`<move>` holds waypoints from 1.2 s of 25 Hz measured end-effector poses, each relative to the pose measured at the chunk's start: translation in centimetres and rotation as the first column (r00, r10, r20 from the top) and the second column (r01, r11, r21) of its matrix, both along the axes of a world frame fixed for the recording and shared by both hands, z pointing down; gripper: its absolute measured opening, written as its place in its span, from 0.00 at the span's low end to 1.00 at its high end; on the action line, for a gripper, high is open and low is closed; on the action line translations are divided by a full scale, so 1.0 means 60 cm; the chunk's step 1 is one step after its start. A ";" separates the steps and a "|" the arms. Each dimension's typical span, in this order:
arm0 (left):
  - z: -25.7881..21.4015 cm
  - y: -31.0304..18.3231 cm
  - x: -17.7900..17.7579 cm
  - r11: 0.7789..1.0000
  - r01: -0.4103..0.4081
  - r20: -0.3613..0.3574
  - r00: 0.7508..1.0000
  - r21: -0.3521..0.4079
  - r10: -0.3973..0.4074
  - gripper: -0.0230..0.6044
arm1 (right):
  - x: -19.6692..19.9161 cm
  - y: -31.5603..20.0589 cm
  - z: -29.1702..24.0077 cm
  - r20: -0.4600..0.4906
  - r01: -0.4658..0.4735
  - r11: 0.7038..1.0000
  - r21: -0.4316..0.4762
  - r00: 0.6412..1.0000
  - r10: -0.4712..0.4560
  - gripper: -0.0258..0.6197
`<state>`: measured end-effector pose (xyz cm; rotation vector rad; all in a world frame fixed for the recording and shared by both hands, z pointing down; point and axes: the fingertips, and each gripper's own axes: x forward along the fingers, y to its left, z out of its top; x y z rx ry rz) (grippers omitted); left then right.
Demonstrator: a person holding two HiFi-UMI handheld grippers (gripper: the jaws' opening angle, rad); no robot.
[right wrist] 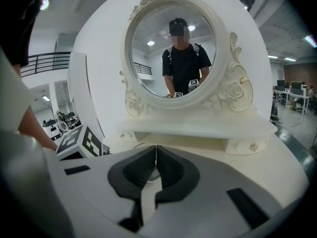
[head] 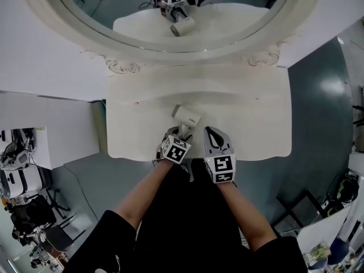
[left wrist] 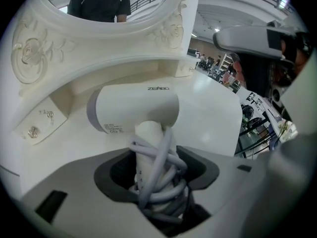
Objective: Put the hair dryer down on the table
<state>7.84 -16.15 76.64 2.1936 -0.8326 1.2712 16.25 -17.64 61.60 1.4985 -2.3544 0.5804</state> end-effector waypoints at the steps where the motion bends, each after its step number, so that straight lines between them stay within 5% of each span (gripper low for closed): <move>1: 0.000 0.000 0.001 1.000 0.000 -0.004 1.000 0.002 0.000 0.43 | -0.001 0.002 0.000 -0.003 0.002 1.000 0.000 1.000 -0.002 0.07; 6: -0.006 0.006 0.003 1.000 0.005 -0.041 0.999 -0.008 -0.006 0.45 | 0.001 0.014 0.005 -0.014 -0.004 1.000 -0.010 1.000 0.004 0.07; 19: -0.054 0.006 -0.018 0.992 0.073 -0.109 0.992 0.103 -0.061 0.48 | 0.000 0.038 -0.001 -0.013 -0.021 1.000 -0.005 1.000 0.021 0.07; 30: -0.140 0.042 -0.051 0.971 0.148 -0.249 0.964 0.189 -0.098 0.47 | -0.029 0.081 -0.044 -0.002 -0.069 0.997 0.031 0.998 0.069 0.07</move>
